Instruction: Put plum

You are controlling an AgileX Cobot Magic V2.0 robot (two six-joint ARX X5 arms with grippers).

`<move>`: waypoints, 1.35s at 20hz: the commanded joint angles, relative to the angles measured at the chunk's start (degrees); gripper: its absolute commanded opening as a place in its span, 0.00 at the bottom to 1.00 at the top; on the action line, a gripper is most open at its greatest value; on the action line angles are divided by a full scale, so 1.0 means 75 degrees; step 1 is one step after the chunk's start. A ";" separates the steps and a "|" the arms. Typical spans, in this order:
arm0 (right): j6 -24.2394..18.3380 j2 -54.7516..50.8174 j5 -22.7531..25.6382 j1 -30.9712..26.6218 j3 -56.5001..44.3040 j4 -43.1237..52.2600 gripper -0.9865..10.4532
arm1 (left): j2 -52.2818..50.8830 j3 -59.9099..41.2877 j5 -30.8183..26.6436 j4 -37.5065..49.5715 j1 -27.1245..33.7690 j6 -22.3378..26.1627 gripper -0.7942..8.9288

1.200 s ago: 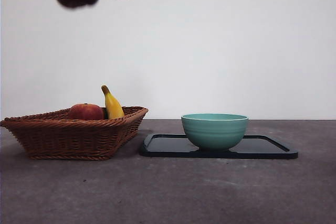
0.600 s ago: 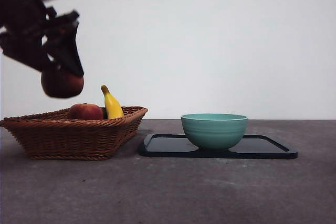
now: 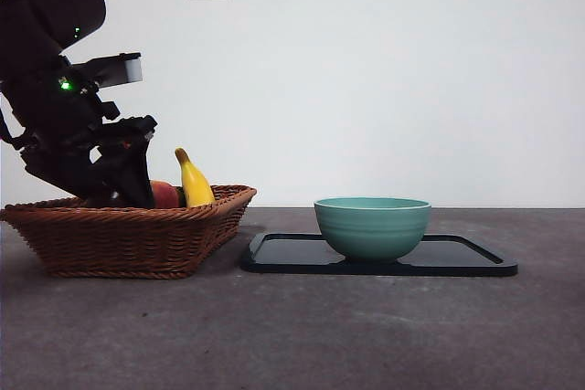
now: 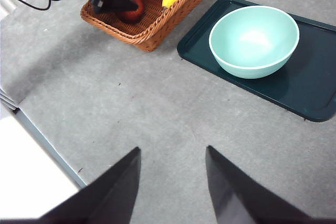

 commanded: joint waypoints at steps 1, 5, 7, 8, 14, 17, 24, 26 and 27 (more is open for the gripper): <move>0.0085 0.0026 -0.0012 0.0047 0.0012 0.0108 0.26 | 0.0169 0.0052 0.0038 0.0245 -0.0015 0.0082 0.31; 0.0090 0.0032 -0.0012 0.0047 0.0015 0.0154 0.26 | 0.0344 0.0052 0.0038 0.0251 -0.0017 0.0009 0.31; 0.0093 0.0029 -0.0012 0.0047 0.0012 0.0160 0.26 | 0.0446 0.0052 0.0041 0.0248 -0.0023 -0.0061 0.35; 0.0105 0.0029 -0.0012 0.0047 0.0012 0.0160 0.26 | 0.0455 0.0052 0.0041 0.0219 -0.0038 -0.0061 0.39; 0.0114 0.0032 -0.0009 0.0047 0.0012 0.0169 0.26 | 0.0434 0.0058 0.0041 0.0224 -0.0067 -0.0114 0.54; 0.0111 0.0029 -0.0009 0.0047 0.0012 0.0169 0.26 | 0.0358 0.0061 0.0041 0.0216 -0.0067 -0.0256 0.56; 0.0108 0.0032 -0.0012 0.0047 0.0012 0.0195 0.26 | -0.0650 0.0082 0.0041 0.0073 -0.0067 -0.0358 0.56; 0.0108 0.0029 -0.0012 0.0047 0.0012 0.0195 0.26 | -0.1125 0.0082 0.0044 -0.0020 -0.0070 -0.0557 0.56; 0.0108 0.0029 -0.0012 0.0047 0.0012 0.0195 0.26 | -0.1428 0.0085 0.0055 -0.0125 -0.0082 -0.0627 0.56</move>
